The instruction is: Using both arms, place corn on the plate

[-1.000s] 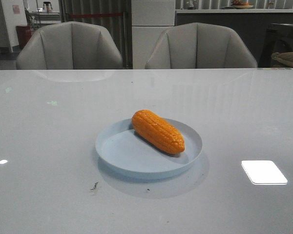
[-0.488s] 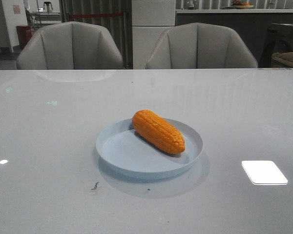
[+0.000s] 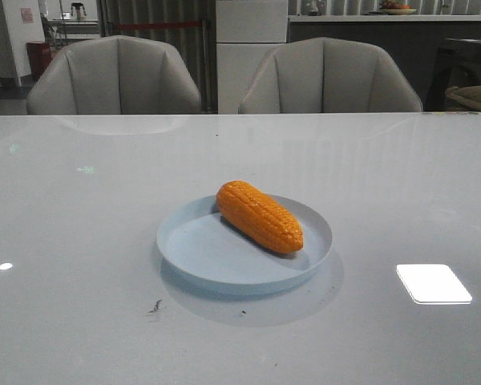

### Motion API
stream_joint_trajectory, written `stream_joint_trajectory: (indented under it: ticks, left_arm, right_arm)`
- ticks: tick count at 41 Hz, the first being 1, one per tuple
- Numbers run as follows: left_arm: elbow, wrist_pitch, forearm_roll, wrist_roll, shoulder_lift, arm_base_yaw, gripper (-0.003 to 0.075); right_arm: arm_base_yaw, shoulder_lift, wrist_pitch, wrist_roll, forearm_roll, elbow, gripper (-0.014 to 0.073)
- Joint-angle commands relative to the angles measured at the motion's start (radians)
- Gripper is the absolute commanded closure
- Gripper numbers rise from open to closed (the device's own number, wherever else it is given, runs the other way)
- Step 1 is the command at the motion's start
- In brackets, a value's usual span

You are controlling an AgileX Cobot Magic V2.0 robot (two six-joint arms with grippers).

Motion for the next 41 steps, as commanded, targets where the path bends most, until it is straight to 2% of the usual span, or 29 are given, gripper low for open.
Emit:
stream_joint_trajectory:
  ticks: [1, 14, 16, 17, 22, 41]
  left_arm:
    - [0.086, -0.157, -0.028, 0.0, -0.083, 0.005, 0.0631]
    - [0.341, -0.184, -0.069, 0.0, -0.421, 0.083, 0.0631]
    - [0.376, -0.253, -0.09, 0.0, -0.401, 0.083, 0.0631]
    - [0.367, -0.192, -0.094, 0.0, -0.399, 0.081, 0.0631]
    - [0.369, -0.152, -0.136, 0.0, -0.399, 0.081, 0.0631]
    - [0.369, -0.153, -0.142, 0.0, -0.399, 0.081, 0.0631]
  right_arm:
    - [-0.004, -0.002, -0.055, -0.007, -0.001, -0.024, 0.0075]
    - [-0.004, -0.002, -0.055, -0.007, -0.001, -0.024, 0.0075]
    - [-0.004, -0.002, -0.058, -0.007, -0.001, -0.024, 0.0075]
    - [-0.004, -0.004, -0.057, -0.007, -0.001, -0.024, 0.0075]
    - [-0.004, -0.004, -0.06, -0.007, -0.001, -0.024, 0.0075]
    - [-0.004, -0.004, -0.06, -0.007, -0.001, -0.024, 0.0075]
